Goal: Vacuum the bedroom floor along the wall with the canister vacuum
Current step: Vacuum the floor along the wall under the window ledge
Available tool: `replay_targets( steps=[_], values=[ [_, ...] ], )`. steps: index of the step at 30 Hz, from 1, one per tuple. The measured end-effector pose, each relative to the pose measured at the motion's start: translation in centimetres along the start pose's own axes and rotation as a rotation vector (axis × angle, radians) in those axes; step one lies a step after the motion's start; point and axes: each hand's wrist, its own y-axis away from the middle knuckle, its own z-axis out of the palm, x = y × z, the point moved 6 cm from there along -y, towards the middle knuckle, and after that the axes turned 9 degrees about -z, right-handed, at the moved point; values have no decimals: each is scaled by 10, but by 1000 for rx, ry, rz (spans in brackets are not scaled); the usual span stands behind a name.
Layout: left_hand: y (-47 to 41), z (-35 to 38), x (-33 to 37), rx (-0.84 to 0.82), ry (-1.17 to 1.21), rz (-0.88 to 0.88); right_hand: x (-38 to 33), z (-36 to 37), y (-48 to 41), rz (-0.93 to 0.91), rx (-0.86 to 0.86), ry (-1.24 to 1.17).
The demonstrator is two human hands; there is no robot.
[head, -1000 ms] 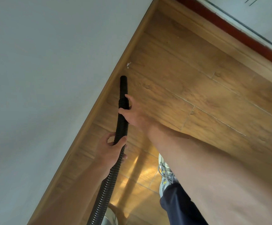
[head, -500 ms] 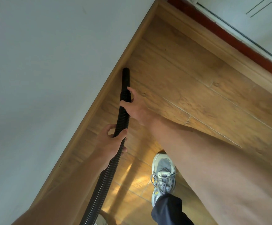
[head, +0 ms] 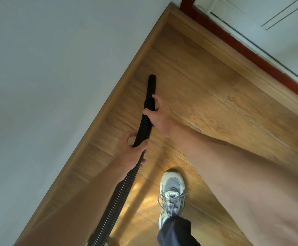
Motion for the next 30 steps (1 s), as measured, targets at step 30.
replay_targets(
  steps=[30],
  values=[
    [25,-4,-54,27,158,-20,12,24,32,-23,-95,260]
  ],
)
